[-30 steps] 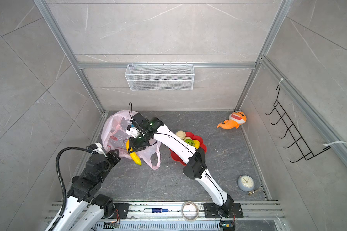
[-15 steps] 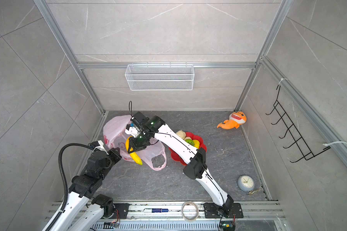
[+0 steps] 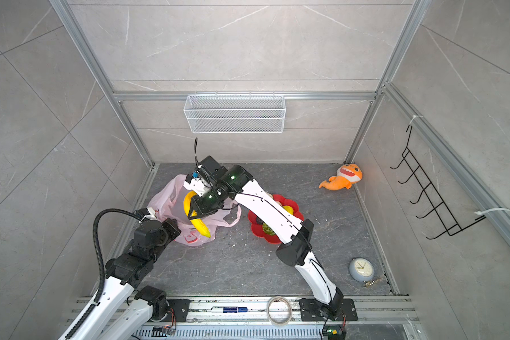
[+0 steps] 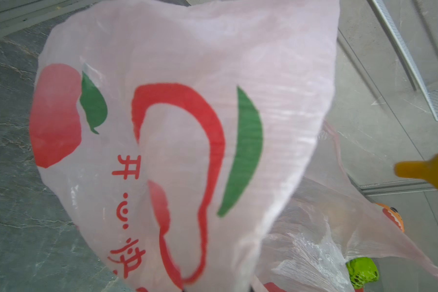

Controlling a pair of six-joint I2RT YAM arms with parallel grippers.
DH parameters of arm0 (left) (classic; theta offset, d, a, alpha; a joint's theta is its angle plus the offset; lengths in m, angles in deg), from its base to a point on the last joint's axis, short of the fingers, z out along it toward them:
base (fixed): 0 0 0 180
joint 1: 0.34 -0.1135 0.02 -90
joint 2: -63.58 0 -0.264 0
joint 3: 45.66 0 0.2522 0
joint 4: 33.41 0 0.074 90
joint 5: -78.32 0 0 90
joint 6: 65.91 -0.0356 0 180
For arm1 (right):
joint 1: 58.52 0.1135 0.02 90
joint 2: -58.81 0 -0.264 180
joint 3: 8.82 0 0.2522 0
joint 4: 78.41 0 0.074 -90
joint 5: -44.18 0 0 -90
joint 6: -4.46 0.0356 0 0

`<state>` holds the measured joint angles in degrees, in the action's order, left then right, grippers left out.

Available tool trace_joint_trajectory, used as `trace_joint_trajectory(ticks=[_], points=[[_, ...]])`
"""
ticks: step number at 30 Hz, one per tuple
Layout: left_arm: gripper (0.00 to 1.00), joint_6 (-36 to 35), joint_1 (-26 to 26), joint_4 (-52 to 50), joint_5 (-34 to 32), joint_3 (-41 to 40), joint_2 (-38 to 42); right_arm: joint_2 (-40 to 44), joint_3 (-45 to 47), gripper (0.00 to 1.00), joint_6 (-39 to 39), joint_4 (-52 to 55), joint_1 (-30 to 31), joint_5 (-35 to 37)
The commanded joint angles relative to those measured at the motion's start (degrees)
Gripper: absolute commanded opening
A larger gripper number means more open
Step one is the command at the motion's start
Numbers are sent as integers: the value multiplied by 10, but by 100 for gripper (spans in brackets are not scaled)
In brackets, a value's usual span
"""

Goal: Take fruits out of the plastic bag
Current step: Place the fruit on the plate.

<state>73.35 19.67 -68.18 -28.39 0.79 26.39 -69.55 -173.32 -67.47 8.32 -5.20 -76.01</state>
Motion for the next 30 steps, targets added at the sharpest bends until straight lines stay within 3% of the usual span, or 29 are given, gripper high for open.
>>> trace_joint_trajectory(ticks=[1, 10, 17, 22, 30], points=[[0, -8, 2, -4, -25, 27, -9, 41, 15, 18, -19, -5, 0, 19], [0, -2, 2, 3, -26, 24, -14, 133, 143, 18, -15, -37, -18, 119], [0, 3, 2, 9, -15, 14, -6, 241, 347, 19, 100, -160, -62, 274], [0, -1, 2, 5, -8, 12, 3, 263, 460, 19, 188, -216, -96, 333], [0, -5, 2, -8, -7, 10, 19, 246, 543, 21, 306, -268, -134, 421]])
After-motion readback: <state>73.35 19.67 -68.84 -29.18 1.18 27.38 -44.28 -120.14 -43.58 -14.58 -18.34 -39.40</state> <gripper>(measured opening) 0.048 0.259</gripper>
